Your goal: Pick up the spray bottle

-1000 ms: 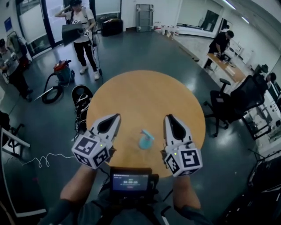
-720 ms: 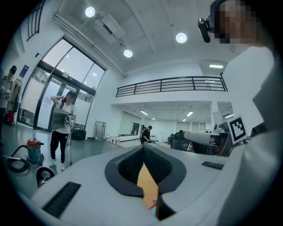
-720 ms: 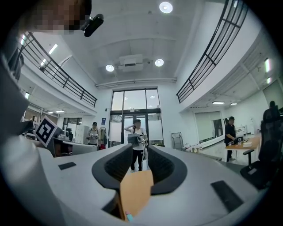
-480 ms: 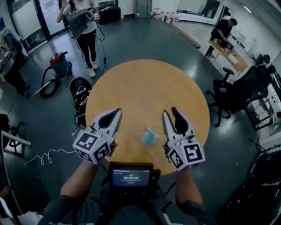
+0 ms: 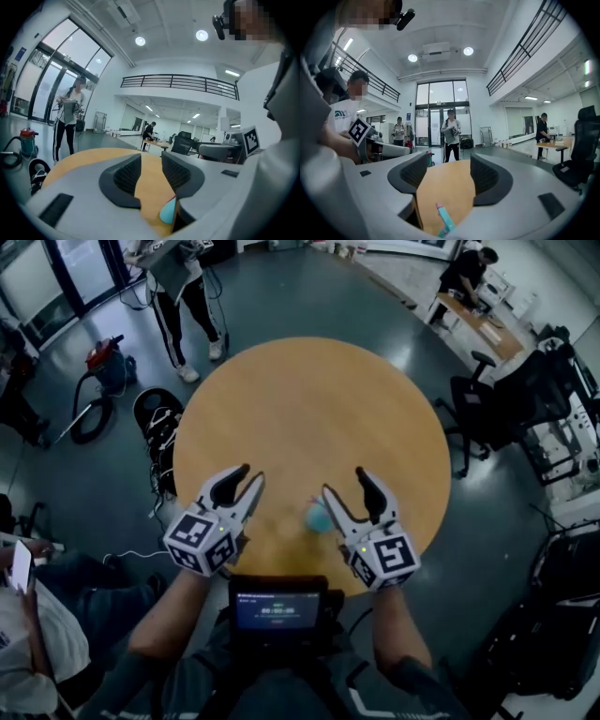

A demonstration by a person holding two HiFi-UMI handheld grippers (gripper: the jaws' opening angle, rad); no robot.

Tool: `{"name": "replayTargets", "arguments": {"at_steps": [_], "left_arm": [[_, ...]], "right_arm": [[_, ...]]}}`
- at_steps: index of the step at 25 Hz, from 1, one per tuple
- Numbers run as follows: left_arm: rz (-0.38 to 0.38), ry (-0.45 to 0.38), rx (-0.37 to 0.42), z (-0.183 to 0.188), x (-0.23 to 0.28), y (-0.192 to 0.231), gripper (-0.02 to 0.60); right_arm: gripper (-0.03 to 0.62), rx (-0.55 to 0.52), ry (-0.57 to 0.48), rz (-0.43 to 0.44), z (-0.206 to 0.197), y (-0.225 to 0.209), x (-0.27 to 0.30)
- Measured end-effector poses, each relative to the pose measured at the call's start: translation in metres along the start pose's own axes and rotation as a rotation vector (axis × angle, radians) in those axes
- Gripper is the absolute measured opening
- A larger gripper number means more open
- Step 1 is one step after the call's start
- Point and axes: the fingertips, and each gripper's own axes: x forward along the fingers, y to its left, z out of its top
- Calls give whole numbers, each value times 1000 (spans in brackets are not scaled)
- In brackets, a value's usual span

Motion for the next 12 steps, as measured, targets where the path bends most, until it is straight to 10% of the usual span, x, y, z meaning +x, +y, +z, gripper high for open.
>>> {"name": "replayTargets", "arguments": {"at_steps": [4, 12], "left_arm": [[-35, 62, -27, -35, 9, 1, 169], [-17, 156, -52, -98, 15, 12, 183]], "right_arm": [[404, -16, 94, 11, -45, 5, 5], [405, 40, 167, -2, -113, 1, 3]]}}
